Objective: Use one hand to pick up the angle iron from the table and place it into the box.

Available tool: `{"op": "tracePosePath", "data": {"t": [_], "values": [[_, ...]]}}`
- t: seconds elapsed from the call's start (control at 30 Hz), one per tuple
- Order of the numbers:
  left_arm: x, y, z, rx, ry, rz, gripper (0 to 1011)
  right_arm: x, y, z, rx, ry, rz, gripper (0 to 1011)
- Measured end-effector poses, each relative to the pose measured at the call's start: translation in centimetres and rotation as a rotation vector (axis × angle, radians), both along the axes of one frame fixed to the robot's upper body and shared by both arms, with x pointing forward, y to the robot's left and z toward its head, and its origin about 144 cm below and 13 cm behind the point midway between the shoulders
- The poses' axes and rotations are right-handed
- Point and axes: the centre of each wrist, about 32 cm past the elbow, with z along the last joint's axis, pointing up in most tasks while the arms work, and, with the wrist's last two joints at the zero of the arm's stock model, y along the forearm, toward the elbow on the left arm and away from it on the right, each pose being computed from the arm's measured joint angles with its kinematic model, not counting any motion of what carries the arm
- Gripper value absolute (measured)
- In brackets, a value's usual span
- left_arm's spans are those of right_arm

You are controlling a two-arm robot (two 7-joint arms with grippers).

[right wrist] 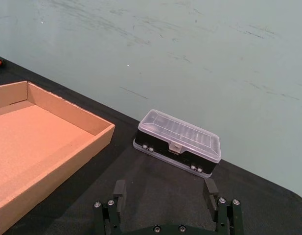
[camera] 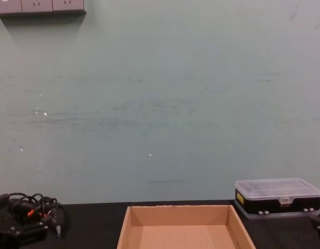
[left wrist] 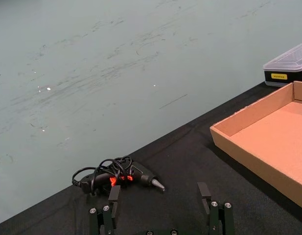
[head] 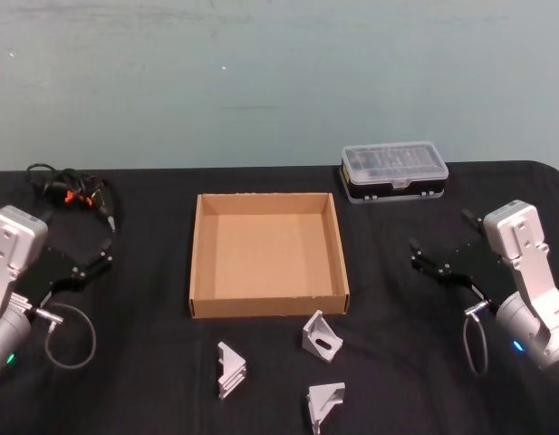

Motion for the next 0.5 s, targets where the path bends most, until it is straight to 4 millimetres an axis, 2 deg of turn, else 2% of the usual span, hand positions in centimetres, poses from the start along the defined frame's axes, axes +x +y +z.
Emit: {"op": "tracePosePath", "data": {"t": [0.5], "values": [[0.0,0.0,0.0,0.0,0.0,0.0,1000,0.17,-0.25,0.53,0.04,-0.007,0.043,1003]]}}
